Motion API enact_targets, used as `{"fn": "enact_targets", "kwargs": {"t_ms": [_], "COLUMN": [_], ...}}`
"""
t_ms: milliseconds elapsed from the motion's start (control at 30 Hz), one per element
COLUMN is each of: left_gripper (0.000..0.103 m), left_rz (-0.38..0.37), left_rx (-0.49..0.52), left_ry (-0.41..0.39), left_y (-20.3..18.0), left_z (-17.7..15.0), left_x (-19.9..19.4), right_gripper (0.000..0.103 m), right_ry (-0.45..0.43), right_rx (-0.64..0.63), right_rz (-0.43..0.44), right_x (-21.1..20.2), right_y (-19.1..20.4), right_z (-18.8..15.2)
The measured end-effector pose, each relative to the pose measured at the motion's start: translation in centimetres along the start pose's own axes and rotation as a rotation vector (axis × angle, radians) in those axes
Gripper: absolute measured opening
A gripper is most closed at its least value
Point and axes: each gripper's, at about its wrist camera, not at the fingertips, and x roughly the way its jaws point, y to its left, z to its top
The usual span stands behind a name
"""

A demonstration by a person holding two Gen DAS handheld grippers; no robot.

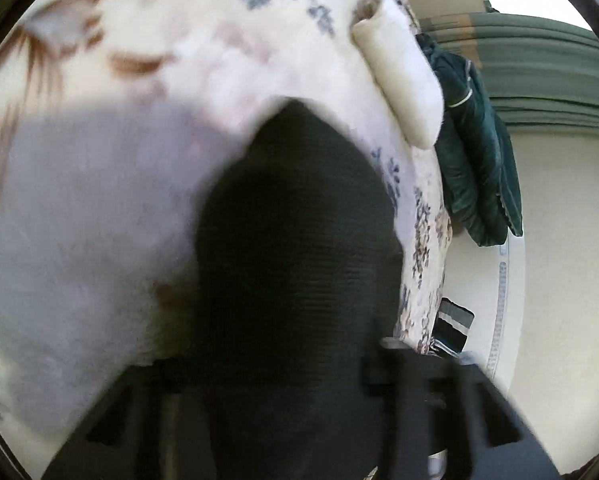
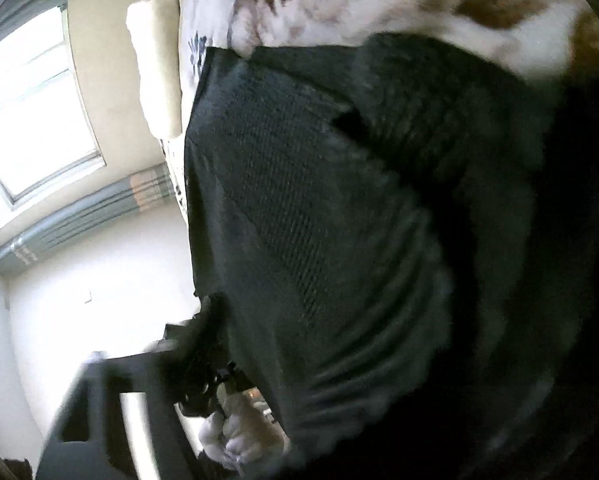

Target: Fold small clothes

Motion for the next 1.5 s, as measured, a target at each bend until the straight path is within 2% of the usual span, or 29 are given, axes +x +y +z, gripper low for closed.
{"fn": "enact_targets", "kwargs": {"t_ms": [33,200,367,467,600,700,833,967,1000,1100,1200,1267,1333,1367,1400,1500], "left_gripper": [0.028,0.027,0.027,0.027,0.027,0.027,0.027,0.027,0.027,0.028,0.031,0.035,0.037,0.041,0.043,0.055], "left_rz": [0.011,0.022,-0.002,-0.022,-0.037,-0.05,-0.04,-0.012,0.008,0.057,0.084,0.068,0.086,0.099,0.126,0.219], "left_rx": [0.02,0.094,0.158,0.216,0.269,0.294,0.327,0.339,0.344,0.321,0.293,0.269,0.258,0.26,0.267,0.284], "left_ry": [-0.004,0.013,-0.003,-0.022,-0.048,-0.061,-0.039,-0.012,-0.007,0.027,0.061,0.098,0.12,0.115,0.106,0.033], "left_y": [-0.8,-4.8,-11.0,-15.8,-20.9,-23.5,-24.7,-23.3,-22.8,-20.6,-19.1,-18.6,-18.7,-18.9,-19.2,-20.0], "left_z": [0.1,1.9,6.6,11.1,18.3,24.7,33.3,40.0,40.7,42.7,43.9,44.1,44.1,43.8,43.5,42.8], "left_x": [-0.2,-1.0,-2.0,-2.0,-0.7,1.7,6.2,11.5,12.5,15.2,16.1,15.9,15.5,15.1,14.7,13.0], "right_gripper": [0.029,0.026,0.026,0.026,0.026,0.026,0.025,0.025,0.025,0.025,0.025,0.026,0.034,0.038,0.049,0.058], "right_ry": [-0.008,-0.044,-0.096,-0.128,-0.172,-0.214,-0.268,-0.299,-0.307,-0.311,-0.308,-0.305,-0.296,-0.291,-0.277,-0.257], "right_rx": [-0.006,-0.037,-0.089,-0.127,-0.193,-0.258,-0.325,-0.343,-0.338,-0.346,-0.337,-0.307,-0.292,-0.286,-0.288,-0.322], "right_rz": [-0.017,-0.002,0.038,0.077,0.121,0.135,0.121,0.107,0.1,0.059,0.025,0.023,-0.015,-0.039,-0.088,-0.213], "right_x": [-0.1,-1.1,-2.5,-3.2,-3.0,-2.1,0.4,4.5,5.3,8.1,10.0,10.3,10.2,10.0,9.8,8.5], "right_y": [0.2,3.7,9.9,14.4,20.9,25.9,30.7,33.3,33.9,34.0,32.8,31.6,30.8,30.5,30.3,30.6], "right_z": [-0.2,-1.5,-1.4,0.4,4.9,9.7,16.0,22.5,24.7,27.8,29.2,29.8,30.1,30.2,30.0,28.6]}}
